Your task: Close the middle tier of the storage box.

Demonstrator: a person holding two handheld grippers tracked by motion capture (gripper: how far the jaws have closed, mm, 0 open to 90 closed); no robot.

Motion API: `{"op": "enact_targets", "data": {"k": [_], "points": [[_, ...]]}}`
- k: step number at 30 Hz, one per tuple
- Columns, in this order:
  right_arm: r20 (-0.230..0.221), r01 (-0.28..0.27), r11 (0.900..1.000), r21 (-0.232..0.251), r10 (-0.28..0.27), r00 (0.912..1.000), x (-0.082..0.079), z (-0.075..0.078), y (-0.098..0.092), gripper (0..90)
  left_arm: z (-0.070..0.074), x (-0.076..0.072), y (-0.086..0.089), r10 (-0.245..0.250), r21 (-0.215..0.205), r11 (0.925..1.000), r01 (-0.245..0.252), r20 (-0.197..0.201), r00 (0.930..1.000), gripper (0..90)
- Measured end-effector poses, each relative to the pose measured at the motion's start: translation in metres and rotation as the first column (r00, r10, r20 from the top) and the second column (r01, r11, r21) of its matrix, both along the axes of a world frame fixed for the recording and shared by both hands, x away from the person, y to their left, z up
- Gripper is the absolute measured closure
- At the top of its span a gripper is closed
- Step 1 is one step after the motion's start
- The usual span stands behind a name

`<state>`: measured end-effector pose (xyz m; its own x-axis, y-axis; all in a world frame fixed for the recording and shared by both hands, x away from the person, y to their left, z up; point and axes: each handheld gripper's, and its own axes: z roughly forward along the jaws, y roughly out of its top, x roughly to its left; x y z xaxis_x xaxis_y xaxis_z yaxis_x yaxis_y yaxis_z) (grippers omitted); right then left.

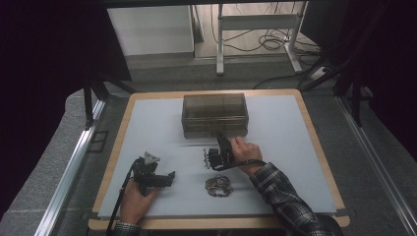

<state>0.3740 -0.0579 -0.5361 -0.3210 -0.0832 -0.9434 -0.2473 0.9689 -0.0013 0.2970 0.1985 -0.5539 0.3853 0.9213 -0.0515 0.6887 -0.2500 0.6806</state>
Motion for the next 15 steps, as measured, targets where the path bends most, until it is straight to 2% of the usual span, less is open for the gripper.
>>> {"op": "enact_targets", "data": {"k": [15], "points": [[-0.008,-0.001,1.0,0.01,0.001,1.0,0.0002,0.001,-0.0009,77.6,0.0,0.0,0.0,0.0,0.0,1.0,0.0,0.0,1.0,0.0]]}}
